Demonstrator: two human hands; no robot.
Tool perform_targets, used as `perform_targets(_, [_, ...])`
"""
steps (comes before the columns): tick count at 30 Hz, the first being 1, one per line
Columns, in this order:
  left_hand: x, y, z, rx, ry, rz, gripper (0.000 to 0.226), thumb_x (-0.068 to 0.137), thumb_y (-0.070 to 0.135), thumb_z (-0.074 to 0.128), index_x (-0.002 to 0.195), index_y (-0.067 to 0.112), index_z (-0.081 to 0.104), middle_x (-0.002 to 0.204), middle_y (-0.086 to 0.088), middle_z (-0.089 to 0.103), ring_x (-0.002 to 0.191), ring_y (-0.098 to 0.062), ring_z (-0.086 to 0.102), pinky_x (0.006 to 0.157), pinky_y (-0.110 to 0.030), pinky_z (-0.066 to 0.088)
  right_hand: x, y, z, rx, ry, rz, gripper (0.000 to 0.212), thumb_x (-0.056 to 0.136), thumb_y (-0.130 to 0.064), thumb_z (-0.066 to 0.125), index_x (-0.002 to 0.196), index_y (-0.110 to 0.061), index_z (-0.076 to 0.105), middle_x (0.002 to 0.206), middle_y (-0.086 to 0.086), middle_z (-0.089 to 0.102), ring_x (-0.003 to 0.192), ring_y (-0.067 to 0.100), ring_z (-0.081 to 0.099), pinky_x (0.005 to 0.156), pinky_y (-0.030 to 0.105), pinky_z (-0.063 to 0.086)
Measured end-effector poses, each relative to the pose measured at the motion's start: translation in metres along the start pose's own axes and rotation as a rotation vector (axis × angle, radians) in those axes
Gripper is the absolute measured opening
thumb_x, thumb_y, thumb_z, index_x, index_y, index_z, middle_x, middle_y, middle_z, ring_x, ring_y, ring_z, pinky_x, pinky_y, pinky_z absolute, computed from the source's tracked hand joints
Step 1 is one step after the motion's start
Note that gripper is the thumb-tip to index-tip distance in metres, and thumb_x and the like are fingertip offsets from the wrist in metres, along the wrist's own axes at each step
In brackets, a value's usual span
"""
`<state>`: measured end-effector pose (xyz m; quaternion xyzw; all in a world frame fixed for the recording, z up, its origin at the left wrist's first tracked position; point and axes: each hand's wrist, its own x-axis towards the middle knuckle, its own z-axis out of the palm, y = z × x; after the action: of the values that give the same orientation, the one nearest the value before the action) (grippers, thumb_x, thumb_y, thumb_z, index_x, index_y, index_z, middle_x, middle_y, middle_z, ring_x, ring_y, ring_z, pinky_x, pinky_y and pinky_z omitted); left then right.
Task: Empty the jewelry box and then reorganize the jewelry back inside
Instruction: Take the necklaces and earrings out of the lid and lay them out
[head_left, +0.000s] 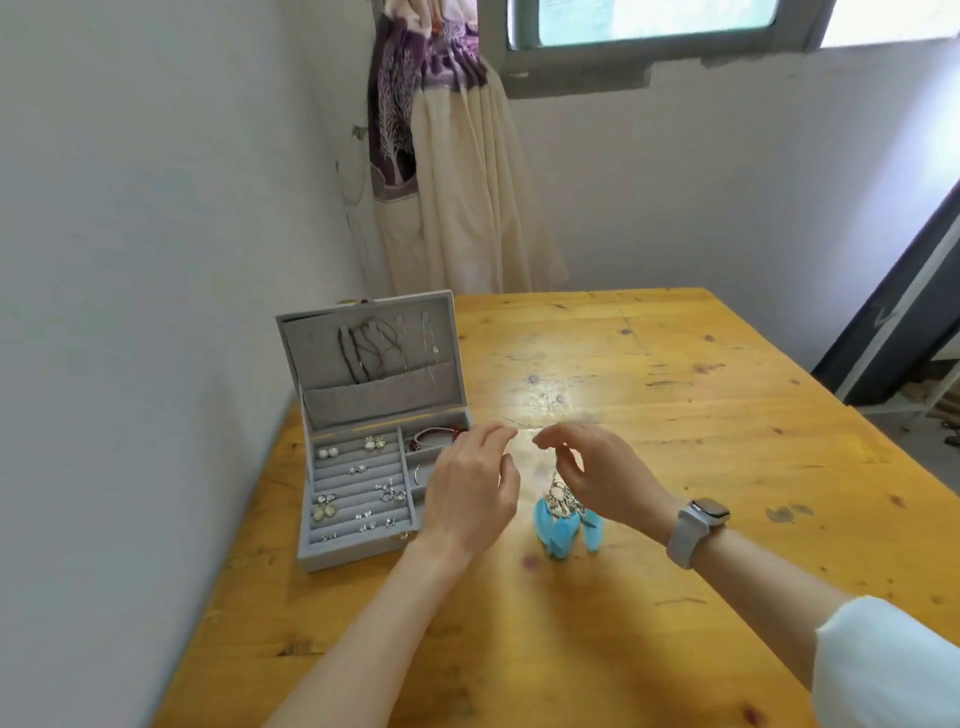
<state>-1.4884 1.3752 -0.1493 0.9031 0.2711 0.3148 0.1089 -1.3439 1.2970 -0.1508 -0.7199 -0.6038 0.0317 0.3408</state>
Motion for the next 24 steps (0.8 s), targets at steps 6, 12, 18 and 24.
perform_targets(6, [0.059, -0.071, -0.063, 0.237, 0.113, -0.039, 0.031, 0.079, 0.008, 0.06, 0.11, 0.007, 0.063, 0.111, -0.008, 0.063, 0.105, -0.025, 0.058, 0.085, -0.039, 0.045, 0.085, -0.046, 0.019, 0.076, 0.032, -0.07, 0.024, 0.088, -0.005, 0.045, 0.106, -0.009, 0.062, 0.096, 0.007, 0.068, 0.091, 0.024, 0.061, 0.08, 0.036, 0.049])
perform_targets(12, [0.084, -0.14, -0.1, 0.488, 0.011, -0.298, 0.057, 0.09, 0.025, 0.042, 0.143, 0.017, 0.023, 0.152, -0.003, 0.019, 0.141, -0.02, 0.01, 0.11, -0.043, 0.017, 0.15, -0.088, 0.06, 0.056, 0.087, -0.116, 0.025, 0.092, -0.015, 0.044, 0.111, -0.015, 0.06, 0.105, 0.002, 0.064, 0.1, 0.019, 0.055, 0.08, 0.035, 0.048])
perform_targets(18, [0.085, -0.166, -0.099, 0.497, -0.08, -0.342, 0.064, 0.092, 0.026, 0.037, 0.146, 0.018, 0.005, 0.155, 0.003, 0.005, 0.142, -0.013, 0.001, 0.114, -0.042, 0.01, 0.183, -0.105, 0.101, -0.113, 0.184, -0.124, 0.021, 0.09, -0.024, 0.049, 0.103, -0.012, 0.061, 0.097, 0.003, 0.062, 0.094, 0.022, 0.053, 0.073, 0.035, 0.046])
perform_targets(24, [0.079, -0.178, -0.089, 0.427, 0.007, -0.282, 0.068, 0.088, 0.02, 0.041, 0.146, 0.018, 0.005, 0.154, 0.002, 0.007, 0.142, -0.014, 0.002, 0.112, -0.035, 0.016, 0.201, -0.112, 0.121, -0.348, 0.333, -0.072, 0.017, 0.072, -0.023, 0.07, 0.073, -0.011, 0.058, 0.065, 0.003, 0.062, 0.061, 0.024, 0.058, 0.055, 0.029, 0.042])
